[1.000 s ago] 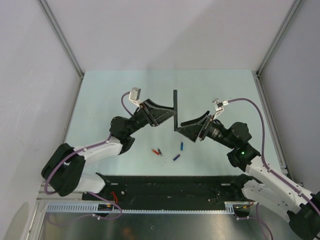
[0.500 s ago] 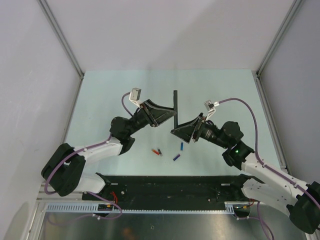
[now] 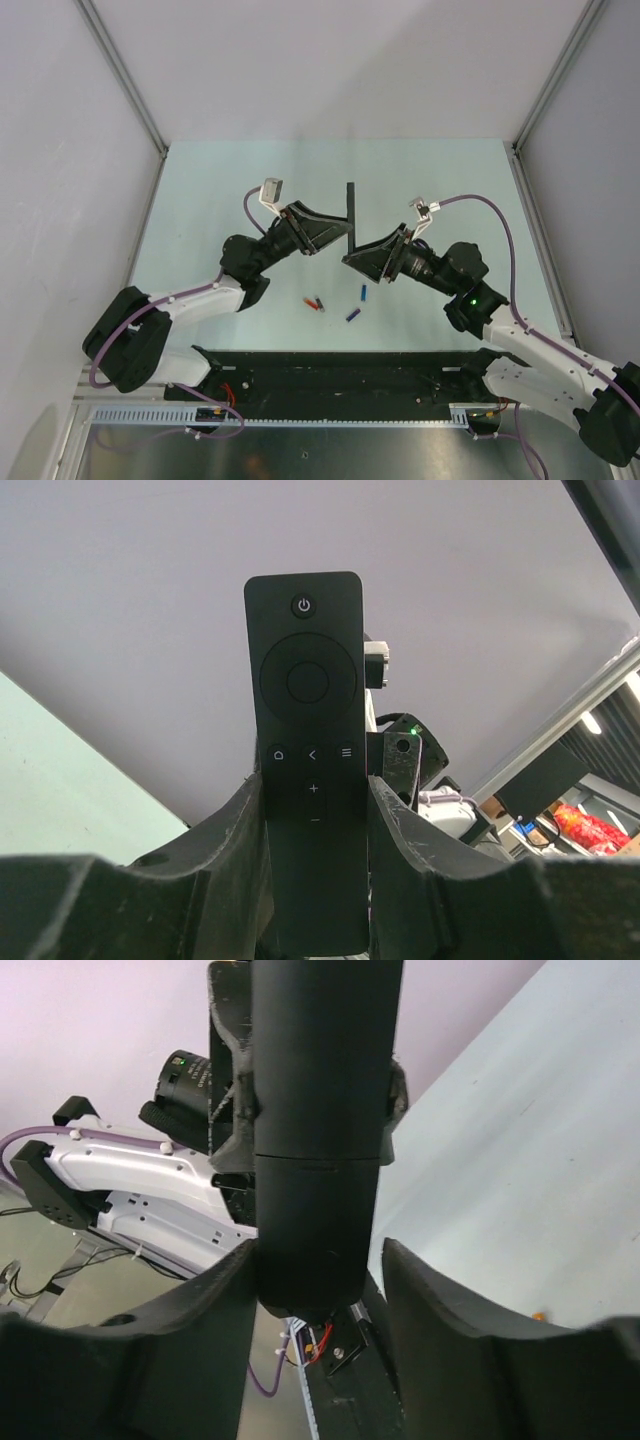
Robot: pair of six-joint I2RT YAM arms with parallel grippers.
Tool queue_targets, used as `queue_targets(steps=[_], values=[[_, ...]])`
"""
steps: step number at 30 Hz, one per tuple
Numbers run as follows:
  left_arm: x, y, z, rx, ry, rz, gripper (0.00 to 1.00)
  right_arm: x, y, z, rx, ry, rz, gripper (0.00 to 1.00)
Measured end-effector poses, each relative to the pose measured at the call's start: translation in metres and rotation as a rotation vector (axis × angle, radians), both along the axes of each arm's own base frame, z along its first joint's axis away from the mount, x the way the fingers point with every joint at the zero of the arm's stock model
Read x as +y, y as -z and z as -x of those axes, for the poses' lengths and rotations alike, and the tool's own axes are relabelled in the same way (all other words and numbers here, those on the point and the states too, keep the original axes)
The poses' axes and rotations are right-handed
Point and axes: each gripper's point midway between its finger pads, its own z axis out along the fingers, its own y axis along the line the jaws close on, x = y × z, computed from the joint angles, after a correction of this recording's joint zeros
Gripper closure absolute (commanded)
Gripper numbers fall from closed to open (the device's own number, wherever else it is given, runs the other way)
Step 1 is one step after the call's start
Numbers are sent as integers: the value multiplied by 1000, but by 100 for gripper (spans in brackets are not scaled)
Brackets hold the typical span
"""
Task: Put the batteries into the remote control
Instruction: Adjust the remote control.
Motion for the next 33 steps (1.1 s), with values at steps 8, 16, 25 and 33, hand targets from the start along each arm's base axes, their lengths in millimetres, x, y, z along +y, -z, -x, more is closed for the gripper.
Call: queue_targets(steps=[8, 16, 25, 33], values=[[0, 0, 2, 12, 14, 4, 29, 1, -3, 4, -16, -18, -2, 59], [13, 2, -10, 12, -4, -6, 4, -6, 3, 15, -23, -6, 82, 62], [21, 25, -17, 7, -140, -208, 3, -17, 20, 2, -27, 176, 385, 63], [5, 37, -9, -10, -219, -391, 8, -20, 84, 2, 26, 233, 656, 63]])
